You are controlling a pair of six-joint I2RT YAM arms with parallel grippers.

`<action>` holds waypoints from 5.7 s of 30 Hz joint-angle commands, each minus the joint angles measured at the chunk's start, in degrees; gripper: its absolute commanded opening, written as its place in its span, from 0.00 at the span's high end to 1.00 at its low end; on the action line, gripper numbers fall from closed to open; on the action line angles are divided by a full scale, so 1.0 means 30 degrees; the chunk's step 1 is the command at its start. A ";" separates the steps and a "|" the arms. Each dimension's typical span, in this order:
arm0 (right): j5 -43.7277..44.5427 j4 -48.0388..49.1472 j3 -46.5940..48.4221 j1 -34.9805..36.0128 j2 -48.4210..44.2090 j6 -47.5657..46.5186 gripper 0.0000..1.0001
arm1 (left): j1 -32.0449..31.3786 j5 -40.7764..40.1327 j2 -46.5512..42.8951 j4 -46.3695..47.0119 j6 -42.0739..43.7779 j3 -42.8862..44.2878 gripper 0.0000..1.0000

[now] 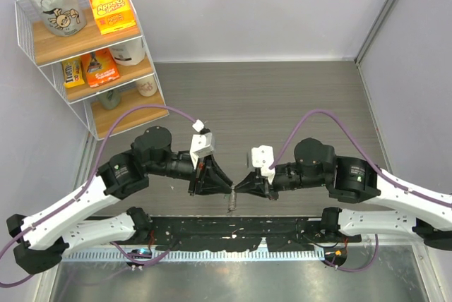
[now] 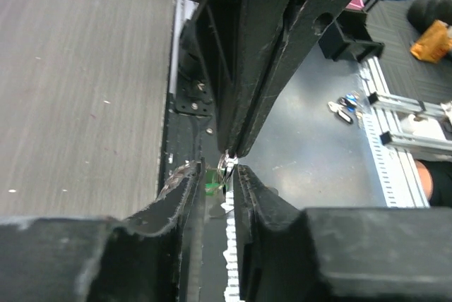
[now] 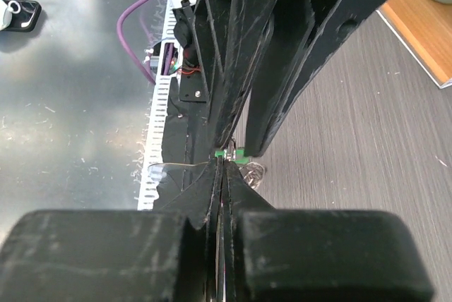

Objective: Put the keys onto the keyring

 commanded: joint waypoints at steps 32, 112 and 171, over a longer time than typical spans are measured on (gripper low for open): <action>0.2748 0.6558 -0.1811 0.0138 -0.3511 0.1834 0.95 | 0.0051 -0.1874 -0.1645 0.6775 -0.3145 -0.1381 0.72; 0.1811 2.2907 -1.0190 0.0139 -0.3832 -0.0188 0.95 | 0.0051 -0.2283 -0.2436 0.8330 -0.3967 -0.1323 1.00; 0.1049 -0.0414 0.1090 0.0139 0.0650 -0.1535 0.68 | -0.0505 -0.0848 0.1813 -0.4182 0.2011 0.3277 1.00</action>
